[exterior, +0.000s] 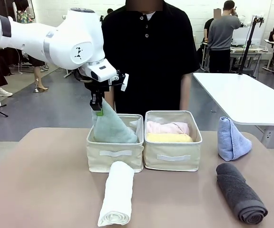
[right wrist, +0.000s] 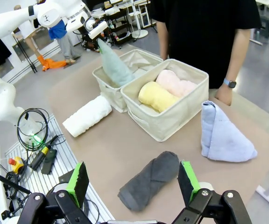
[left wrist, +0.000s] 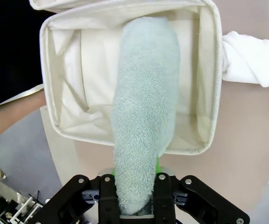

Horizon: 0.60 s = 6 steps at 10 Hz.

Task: Sort the towels based on their folding style.
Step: Pick up one triangle-folded towel and place it in the left Fabric basket.

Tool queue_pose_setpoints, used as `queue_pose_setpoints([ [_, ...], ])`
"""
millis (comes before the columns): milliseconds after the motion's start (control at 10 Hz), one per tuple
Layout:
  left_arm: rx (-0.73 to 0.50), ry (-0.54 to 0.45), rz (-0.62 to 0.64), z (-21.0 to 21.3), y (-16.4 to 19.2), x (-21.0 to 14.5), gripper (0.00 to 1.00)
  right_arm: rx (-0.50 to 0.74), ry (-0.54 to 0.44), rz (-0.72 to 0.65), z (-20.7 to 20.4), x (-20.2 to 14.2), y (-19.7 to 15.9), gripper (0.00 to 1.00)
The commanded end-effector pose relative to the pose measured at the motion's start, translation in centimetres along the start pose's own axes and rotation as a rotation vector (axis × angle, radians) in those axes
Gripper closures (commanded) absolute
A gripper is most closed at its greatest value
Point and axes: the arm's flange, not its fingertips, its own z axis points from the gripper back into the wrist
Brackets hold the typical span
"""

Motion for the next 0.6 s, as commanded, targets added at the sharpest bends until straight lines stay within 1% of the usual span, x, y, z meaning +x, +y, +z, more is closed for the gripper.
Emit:
queue_pose_setpoints([
  [0, -0.016, 0.024, 0.002, -1.1, -0.7, 0.2, 0.79, 0.018, -0.030, 0.013, 0.1, 0.3, -0.1, 0.00],
  [500, -0.176, 0.029, -0.020, -4.9, -3.2, 1.0, 0.79, 0.018, -0.030, 0.013, 0.1, 0.3, -0.1, 0.00],
])
